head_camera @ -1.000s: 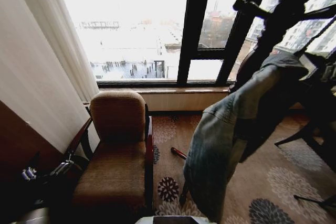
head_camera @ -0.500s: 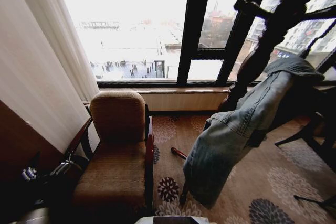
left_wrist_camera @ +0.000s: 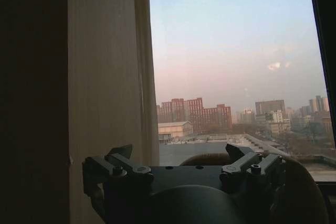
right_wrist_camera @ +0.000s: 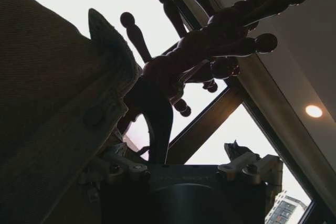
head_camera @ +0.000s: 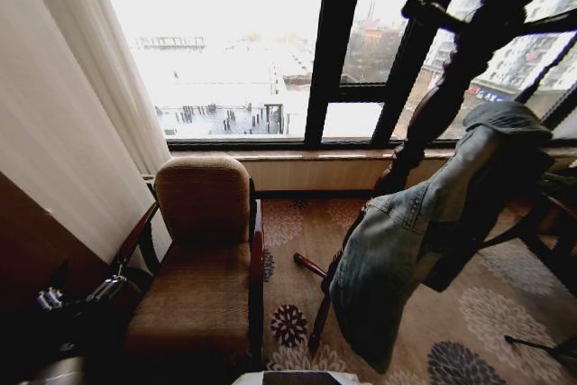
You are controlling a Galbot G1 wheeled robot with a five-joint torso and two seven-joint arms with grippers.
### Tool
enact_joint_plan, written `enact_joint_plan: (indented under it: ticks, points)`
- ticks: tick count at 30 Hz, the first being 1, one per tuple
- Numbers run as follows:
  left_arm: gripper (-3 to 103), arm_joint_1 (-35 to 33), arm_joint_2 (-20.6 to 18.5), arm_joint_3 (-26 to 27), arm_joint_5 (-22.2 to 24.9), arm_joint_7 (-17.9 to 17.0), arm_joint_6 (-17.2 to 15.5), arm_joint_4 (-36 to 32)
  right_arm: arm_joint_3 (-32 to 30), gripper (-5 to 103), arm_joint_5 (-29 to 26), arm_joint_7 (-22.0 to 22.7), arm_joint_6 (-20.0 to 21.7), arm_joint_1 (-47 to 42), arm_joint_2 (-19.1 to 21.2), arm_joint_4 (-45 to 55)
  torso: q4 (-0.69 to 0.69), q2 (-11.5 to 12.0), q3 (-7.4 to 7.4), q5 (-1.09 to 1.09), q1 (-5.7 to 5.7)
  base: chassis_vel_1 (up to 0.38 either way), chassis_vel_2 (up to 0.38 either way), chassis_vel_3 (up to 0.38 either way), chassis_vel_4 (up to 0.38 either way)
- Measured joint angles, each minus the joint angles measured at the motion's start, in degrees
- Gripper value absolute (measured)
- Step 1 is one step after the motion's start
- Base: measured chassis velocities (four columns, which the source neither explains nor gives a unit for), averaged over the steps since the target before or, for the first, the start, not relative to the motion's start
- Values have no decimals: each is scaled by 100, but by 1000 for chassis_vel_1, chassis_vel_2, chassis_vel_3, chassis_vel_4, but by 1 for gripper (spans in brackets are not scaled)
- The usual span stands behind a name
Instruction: Pick up the clothes from the bed and hang them on the clothes hanger.
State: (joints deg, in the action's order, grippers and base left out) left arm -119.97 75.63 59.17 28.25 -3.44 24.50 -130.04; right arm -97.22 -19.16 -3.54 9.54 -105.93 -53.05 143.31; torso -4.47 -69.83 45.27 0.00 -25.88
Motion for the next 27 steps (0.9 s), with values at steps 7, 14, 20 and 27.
enact_joint_plan:
  ticks: [7, 14, 20, 27]
  points:
    - [100, 0, 0, 0, 0, 0, 0, 0, -264, 100, -357, 335, -75, -5, -189, -2, 0, 0, 0, 0, 0, 0, 0, 0, 0]
    - [100, 0, 0, 0, 0, 0, 0, 0, -461, 100, -2567, 459, -559, 4, -685, -5, 0, 0, 0, -2, 0, 0, 0, 0, 0]
    - [100, 0, 0, 0, 0, 0, 0, 0, 112, 100, -3752, 547, -445, 5, -1362, -10, -2, 0, 0, 0, 0, 0, 0, 0, 0]
    - [100, 0, 0, 0, 0, 1, 0, 0, 838, 100, -4188, 806, -188, 125, -1610, -11, 1, 0, 0, -2, 0, 0, 0, 0, 0]
